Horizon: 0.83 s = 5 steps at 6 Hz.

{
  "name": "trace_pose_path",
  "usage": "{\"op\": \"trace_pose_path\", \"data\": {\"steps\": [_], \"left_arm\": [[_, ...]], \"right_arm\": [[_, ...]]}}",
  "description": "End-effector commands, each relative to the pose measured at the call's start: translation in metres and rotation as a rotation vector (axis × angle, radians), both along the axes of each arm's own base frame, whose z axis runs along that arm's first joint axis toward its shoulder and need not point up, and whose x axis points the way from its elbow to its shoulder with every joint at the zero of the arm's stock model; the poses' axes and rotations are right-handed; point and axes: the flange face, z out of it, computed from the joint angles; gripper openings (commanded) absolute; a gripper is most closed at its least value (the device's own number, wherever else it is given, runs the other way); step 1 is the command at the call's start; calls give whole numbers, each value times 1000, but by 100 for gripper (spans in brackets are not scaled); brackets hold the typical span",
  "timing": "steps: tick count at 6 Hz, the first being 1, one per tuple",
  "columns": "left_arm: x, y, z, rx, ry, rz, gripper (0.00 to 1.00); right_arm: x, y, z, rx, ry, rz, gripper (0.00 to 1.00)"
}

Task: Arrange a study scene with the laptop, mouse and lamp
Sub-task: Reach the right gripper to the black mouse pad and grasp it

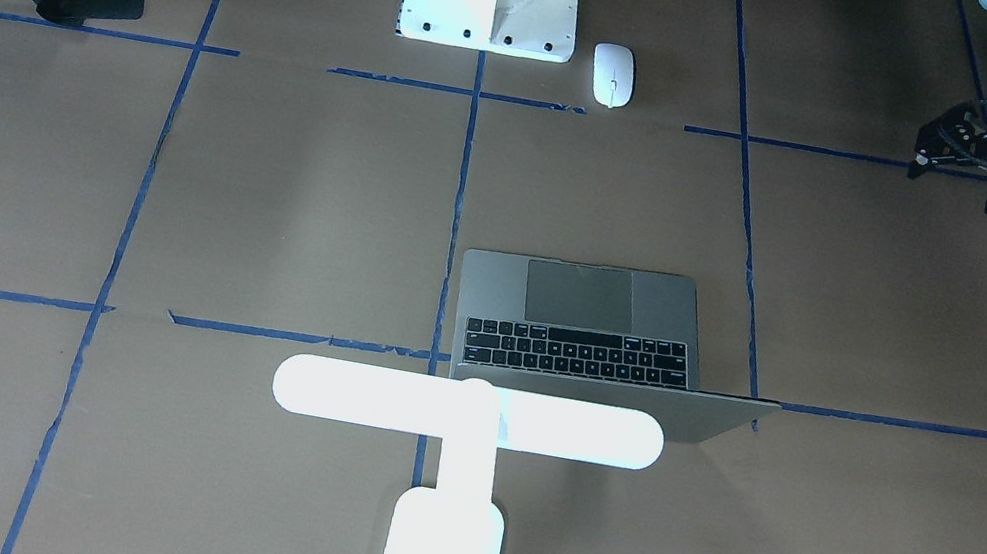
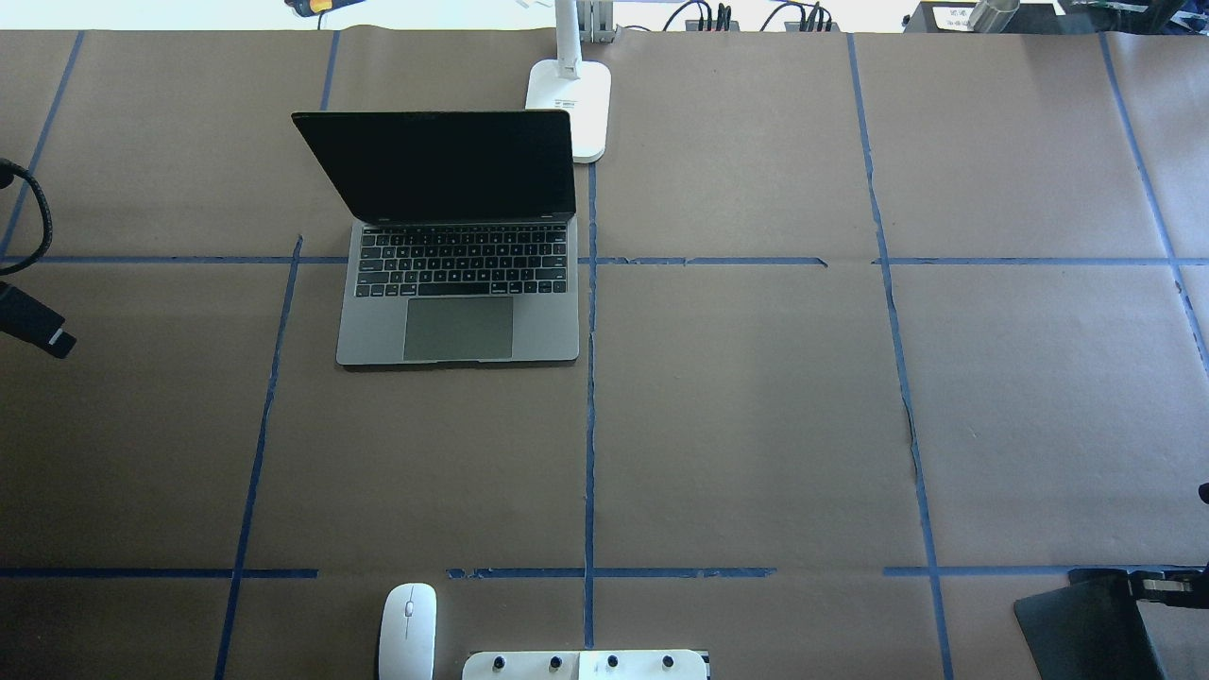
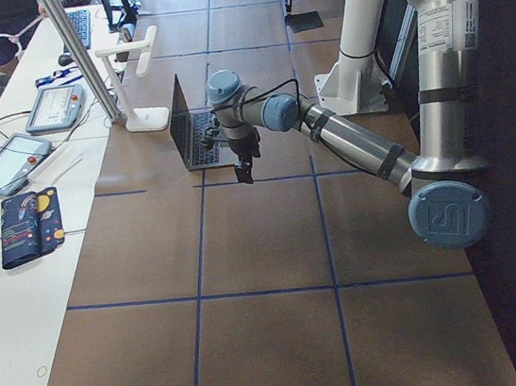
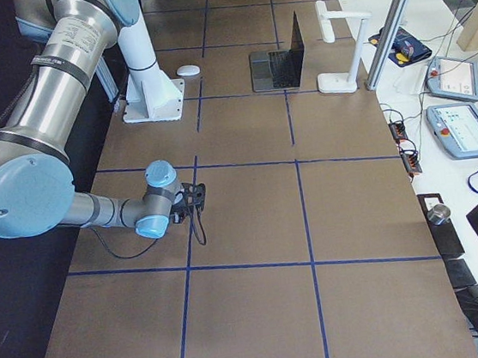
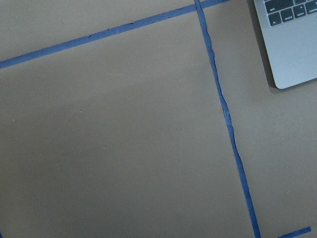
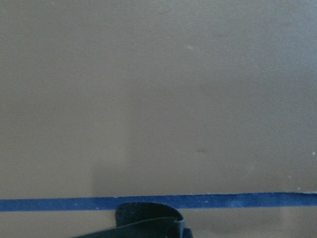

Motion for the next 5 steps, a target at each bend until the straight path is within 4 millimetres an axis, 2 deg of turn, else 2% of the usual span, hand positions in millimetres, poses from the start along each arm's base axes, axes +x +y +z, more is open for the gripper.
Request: {"op": "trace_pose_path", "data": {"steps": [1,2,3,4,5], "left_arm": [[0,0,0,-1,0,0,100],[0,0,1,-2,-1,0,100],[0,0,1,-2,-1,0,100],[0,0,1,-3,-1,-1,100],[0,0,1,-2,0,-1,100]], "right_arm": [[-14,-6,-39,24,-80,11,0],[-29,-23,-57,41,-136,49,0],[-45,-38,-61,50,-160,74,0],[-72,-71,-82,57,-168,132,0],[-108,-113,-115,54,-157,182,0]]}}
